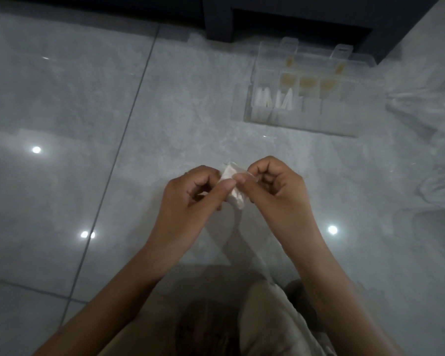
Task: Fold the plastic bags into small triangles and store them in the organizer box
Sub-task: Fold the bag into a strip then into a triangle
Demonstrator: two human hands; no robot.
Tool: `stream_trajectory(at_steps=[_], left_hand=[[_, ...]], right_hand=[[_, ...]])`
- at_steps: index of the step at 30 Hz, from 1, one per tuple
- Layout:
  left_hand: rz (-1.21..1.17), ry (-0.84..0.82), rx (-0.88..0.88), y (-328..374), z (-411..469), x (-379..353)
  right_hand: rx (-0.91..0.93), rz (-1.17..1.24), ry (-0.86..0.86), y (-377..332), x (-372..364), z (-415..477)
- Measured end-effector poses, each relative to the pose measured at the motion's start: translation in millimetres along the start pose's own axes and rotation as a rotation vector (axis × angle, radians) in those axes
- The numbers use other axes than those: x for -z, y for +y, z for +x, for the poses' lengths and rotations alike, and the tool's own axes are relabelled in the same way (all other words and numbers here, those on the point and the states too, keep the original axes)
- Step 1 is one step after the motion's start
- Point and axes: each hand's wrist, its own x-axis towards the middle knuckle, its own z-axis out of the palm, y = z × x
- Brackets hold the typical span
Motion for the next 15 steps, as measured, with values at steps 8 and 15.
stream_trajectory(at_steps=[8, 15], left_hand=[[-0.282, 0.195, 0.205, 5.6, -4.5, -10.8], [-0.192, 0.12, 0.191, 3.3, -1.3, -5.5]], right_hand=[[-0.071, 0.143, 0.127, 13.1, -17.4, -5.9], [-0.118, -0.019, -0.1, 10.4, -1.4, 2.9]])
